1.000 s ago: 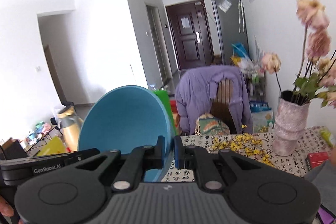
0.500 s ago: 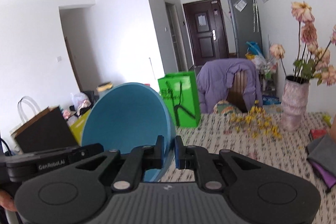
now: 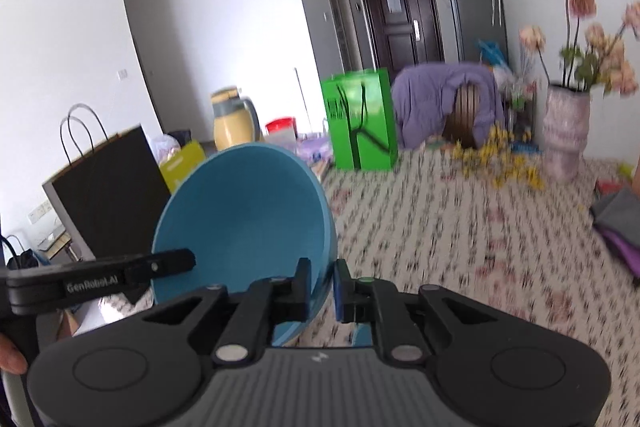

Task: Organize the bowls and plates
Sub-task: 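Carry the held blue bowl with both tools toward the nested blue bowls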

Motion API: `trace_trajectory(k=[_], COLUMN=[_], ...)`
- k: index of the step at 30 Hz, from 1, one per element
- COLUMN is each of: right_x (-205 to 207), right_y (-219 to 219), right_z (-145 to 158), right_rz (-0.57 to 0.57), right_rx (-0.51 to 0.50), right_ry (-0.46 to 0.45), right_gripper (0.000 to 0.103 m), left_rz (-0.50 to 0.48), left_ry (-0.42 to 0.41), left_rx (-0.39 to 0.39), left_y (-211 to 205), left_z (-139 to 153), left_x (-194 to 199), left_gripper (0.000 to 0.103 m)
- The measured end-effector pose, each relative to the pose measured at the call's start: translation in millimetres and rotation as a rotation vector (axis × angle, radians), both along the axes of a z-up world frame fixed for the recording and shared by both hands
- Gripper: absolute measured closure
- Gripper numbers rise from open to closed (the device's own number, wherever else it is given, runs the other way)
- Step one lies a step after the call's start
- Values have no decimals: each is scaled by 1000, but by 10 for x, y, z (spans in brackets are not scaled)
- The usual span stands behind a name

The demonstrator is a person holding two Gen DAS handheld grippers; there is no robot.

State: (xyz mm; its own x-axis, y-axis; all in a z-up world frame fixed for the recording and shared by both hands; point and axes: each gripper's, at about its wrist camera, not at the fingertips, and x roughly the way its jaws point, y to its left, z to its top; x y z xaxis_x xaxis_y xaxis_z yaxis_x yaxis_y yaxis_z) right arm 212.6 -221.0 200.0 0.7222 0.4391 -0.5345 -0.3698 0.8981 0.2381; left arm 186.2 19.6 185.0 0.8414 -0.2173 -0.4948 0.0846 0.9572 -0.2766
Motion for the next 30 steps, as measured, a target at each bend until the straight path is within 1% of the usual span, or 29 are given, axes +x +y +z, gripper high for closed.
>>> trace_trajectory(k=[3, 6, 11, 15, 25, 30], right_x=[2, 70, 209, 360, 742, 882], right_y=[-9, -61, -176, -297, -678, -862], right_z=[-132, -193, -330, -481, -761, -949], right_rz=[-8, -12, -24, -41, -101, -109], right_rx=[-1, 4, 7, 9, 15, 8], right_ry=[30, 56, 99, 148, 254, 321], right_gripper=[92, 92, 91, 91, 91, 90], left_rz=[-6, -18, -40, -55, -122, -161], left_ry=[22, 55, 130, 173, 262, 322], left_rx=[-3, -7, -17, -17, -21, -50], left_y=[-7, -31, -131, -240, -590, -701], left_z=[-86, -203, -439, -597, -833, -978], left_x=[35, 115, 306, 478, 966, 1153], left_gripper=[92, 92, 92, 92, 92, 92])
